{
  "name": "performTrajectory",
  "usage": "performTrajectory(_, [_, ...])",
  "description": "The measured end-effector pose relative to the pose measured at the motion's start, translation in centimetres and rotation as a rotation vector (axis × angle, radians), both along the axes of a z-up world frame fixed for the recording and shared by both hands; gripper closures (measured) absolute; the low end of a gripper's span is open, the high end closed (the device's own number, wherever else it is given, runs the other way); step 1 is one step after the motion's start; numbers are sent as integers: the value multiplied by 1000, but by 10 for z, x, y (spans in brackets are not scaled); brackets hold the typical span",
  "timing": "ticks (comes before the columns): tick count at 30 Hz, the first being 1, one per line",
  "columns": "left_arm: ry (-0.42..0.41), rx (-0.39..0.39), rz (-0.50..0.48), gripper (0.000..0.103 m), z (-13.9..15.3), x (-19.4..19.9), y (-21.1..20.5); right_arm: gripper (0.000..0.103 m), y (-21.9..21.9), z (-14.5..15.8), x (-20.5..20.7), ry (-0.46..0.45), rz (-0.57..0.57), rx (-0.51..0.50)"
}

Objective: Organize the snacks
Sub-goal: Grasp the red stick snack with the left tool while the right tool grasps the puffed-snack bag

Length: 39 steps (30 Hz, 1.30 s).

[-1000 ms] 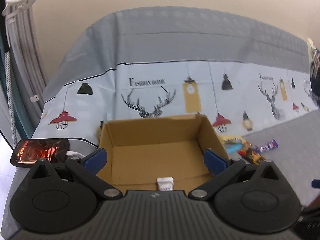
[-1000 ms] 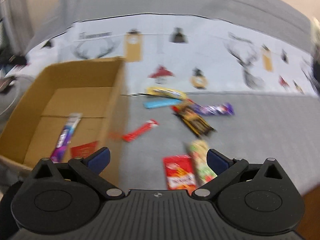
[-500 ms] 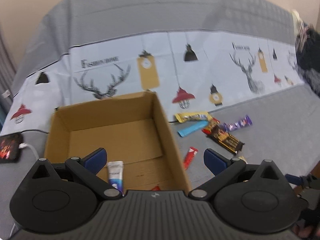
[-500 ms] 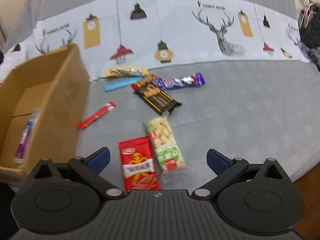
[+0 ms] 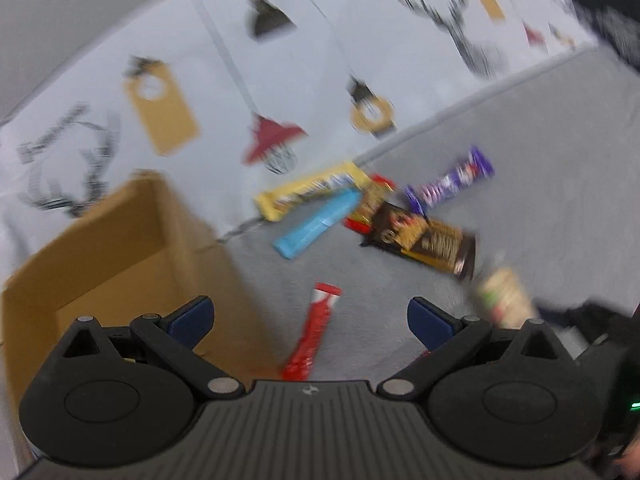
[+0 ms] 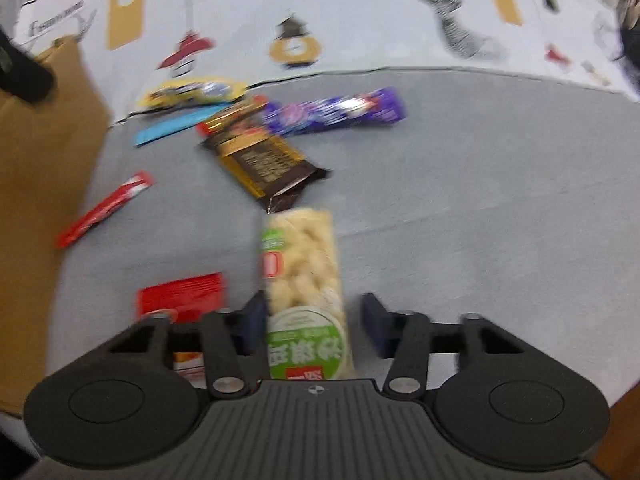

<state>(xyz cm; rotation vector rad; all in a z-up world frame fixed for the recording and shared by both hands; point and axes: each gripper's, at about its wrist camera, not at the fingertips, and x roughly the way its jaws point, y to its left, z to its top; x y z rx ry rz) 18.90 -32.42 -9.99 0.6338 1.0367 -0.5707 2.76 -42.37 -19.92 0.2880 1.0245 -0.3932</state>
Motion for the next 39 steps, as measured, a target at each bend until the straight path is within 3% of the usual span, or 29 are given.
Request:
performTrajectory(6, [114, 218, -63, 0, -74, 28, -30, 52, -47, -2, -23, -61, -239, 90])
performTrajectory(9, [39, 295, -114, 0, -90, 28, -38, 45, -49, -4, -24, -75, -245, 112])
performTrajectory(13, [182, 294, -111, 4, -107, 35, -44, 33, -43, -4, -20, -80, -216, 115])
performTrajectory(16, [182, 347, -141, 3, -124, 36, -44, 29, -46, -6, -19, -89, -214, 126])
performTrajectory(18, [240, 309, -100, 5, -124, 49, -36, 28, -47, -6, -19, -94, -215, 134])
performTrajectory(20, [268, 275, -98, 14, -121, 57, -29, 26, -48, -6, -20, -98, -216, 141])
performTrajectory(21, [281, 261, -84, 23, -119, 60, -24, 23, -48, -6, -20, -99, -214, 144])
performTrajectory(23, [349, 186, -27, 57, -114, 70, -13, 20, -46, -7, -19, -96, -206, 141])
performTrajectory(24, [350, 166, -4, 88, -111, 73, -8, 20, -45, -7, -18, -90, -201, 135])
performTrajectory(25, [327, 171, 11, 92, -108, 75, -5, 27, -44, -7, -17, -84, -201, 124])
performTrajectory(26, [293, 173, 26, 93, -105, 76, -1, 35, -43, -7, -17, -81, -207, 107])
performTrajectory(27, [276, 158, 37, 94, -101, 77, 3, 59, -44, -5, -19, -80, -227, 86])
performTrajectory(28, [276, 136, 40, 94, -96, 77, 6, 63, -47, -5, -21, -88, -251, 89])
performTrajectory(30, [270, 83, 67, 94, -83, 77, 12, 64, -54, -5, -26, -111, -284, 129])
performTrajectory(35, [234, -65, 84, 94, -33, 62, 21, 64, -60, 14, -37, -161, -322, 116])
performTrajectory(39, [190, -181, 90, 94, 11, 20, 23, 64, -60, 43, -45, -215, -325, 115])
